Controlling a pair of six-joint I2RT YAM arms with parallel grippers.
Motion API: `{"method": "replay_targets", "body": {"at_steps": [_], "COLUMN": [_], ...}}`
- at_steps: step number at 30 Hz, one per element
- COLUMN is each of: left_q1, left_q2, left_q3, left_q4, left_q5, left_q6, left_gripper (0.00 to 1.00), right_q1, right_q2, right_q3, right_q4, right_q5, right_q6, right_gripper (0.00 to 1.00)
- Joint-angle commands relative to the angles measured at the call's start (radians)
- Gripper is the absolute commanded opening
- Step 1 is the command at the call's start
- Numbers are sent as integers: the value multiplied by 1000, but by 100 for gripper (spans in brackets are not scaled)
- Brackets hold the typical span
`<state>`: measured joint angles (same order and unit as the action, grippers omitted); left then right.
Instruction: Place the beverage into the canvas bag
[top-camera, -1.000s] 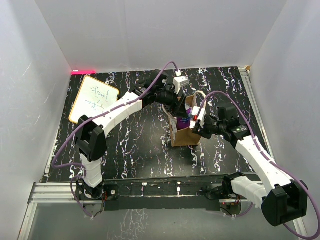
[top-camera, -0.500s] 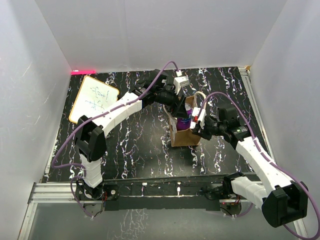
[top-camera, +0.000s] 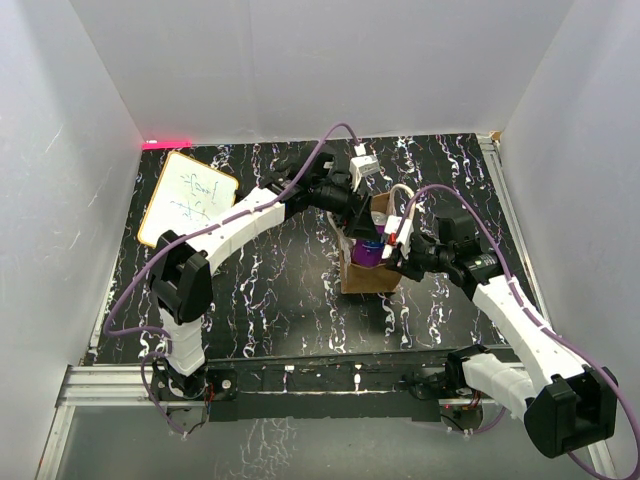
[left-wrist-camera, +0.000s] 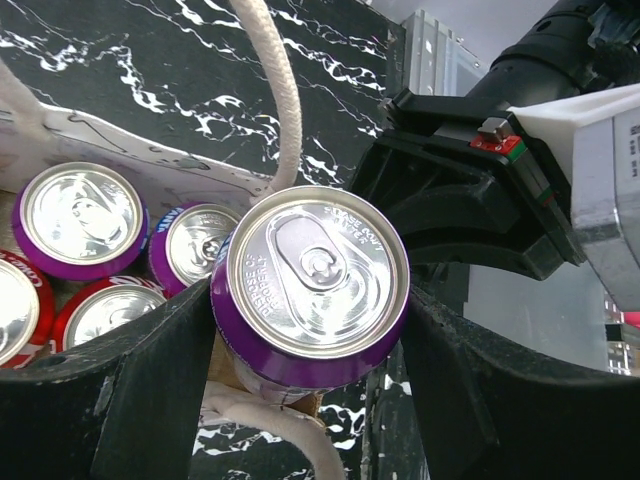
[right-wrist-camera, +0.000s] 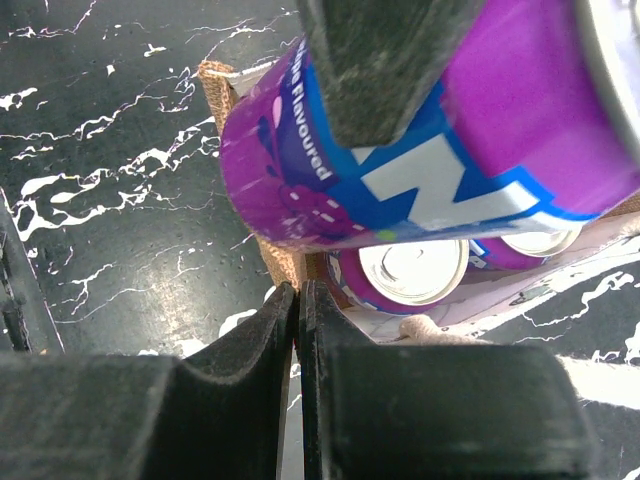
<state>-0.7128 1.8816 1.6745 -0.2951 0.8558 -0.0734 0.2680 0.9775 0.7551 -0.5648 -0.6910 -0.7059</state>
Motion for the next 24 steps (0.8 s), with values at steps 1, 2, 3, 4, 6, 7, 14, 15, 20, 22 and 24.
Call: {"method": "replay_targets", "body": {"at_steps": [1, 2, 3, 4, 6, 7, 14, 15, 20, 22, 24], "left_q1": [-25, -25, -27, -27, -28, -28, -30, -31, -31, -31, -31], "left_q2": [-90, -86, -83, -79, -72, -69, -73, -76, -88, -91, -97], "left_q3": [-21, -23, -23, -20, -12, -4, -39, -55, -103, -107, -114], "left_q4": [63, 66, 66, 67, 58, 52, 95, 118, 183, 184, 188], "left_q5": [120, 117, 111, 101, 82, 68, 128, 143, 152, 149, 150], "left_q6": [-40, -42, -43, -42, -32, -28, -46, -59, -73, -47, -26], "left_gripper": [0, 0, 0, 0, 0, 0, 0, 0, 0, 0, 0], "right_q1": [5, 5, 5, 4, 5, 5, 2, 2, -5, -6, -6], "right_q2": [-26, -25, -25, -24, -23, -22, -35, -37, -37, -36, -38], "right_q3": [-10, -10, -10, -10, -10, -10, 5, 8, 28, 33, 35], "right_q4": [16, 16, 14, 13, 9, 6, -11, -15, -54, -71, -82], "right_q5": [-29, -35, -37, -39, -41, -43, -56, -62, -99, -102, -98], "right_q6": [12, 14, 14, 14, 13, 11, 8, 8, -2, -11, -17], "right_gripper": [9, 9, 9, 9, 9, 9, 8, 8, 8, 8, 8]}}
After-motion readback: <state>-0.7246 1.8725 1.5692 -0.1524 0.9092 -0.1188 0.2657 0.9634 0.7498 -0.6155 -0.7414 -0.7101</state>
